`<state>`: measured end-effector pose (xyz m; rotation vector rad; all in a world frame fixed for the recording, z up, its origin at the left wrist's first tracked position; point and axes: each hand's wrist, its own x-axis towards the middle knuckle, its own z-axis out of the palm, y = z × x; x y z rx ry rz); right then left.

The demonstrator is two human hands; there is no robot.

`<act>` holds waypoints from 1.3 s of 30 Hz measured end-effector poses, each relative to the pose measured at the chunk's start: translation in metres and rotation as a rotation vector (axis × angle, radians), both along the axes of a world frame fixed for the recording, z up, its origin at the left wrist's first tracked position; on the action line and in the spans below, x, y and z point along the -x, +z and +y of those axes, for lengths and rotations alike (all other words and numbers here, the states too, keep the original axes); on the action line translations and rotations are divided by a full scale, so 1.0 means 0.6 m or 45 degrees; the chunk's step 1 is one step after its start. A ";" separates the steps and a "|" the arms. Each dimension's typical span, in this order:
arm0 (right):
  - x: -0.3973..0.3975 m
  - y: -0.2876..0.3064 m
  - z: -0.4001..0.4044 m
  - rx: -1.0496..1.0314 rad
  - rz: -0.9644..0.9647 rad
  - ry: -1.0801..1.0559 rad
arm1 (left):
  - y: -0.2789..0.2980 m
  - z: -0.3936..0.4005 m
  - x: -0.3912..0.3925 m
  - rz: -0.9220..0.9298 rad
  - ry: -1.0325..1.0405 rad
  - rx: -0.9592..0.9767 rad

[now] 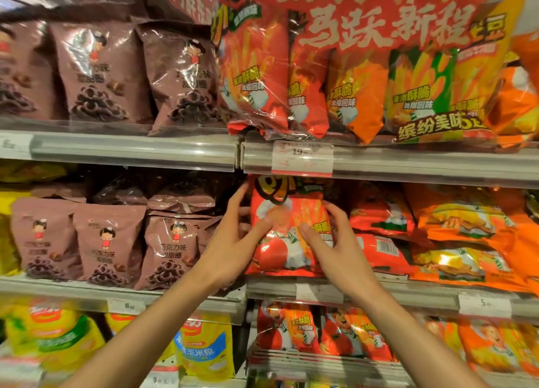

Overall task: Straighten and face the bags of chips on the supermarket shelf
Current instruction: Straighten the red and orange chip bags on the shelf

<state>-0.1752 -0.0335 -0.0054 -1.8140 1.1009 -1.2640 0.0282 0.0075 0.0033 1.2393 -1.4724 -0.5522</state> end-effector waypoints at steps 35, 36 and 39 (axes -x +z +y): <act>0.026 0.032 -0.054 0.234 0.400 0.045 | -0.034 -0.039 -0.007 -0.545 0.419 0.250; 0.042 0.037 -0.049 0.283 0.417 0.016 | -0.028 -0.036 0.002 -0.541 0.421 0.310; 0.095 0.053 -0.036 0.450 0.525 -0.086 | -0.005 -0.032 0.049 -0.527 0.342 0.320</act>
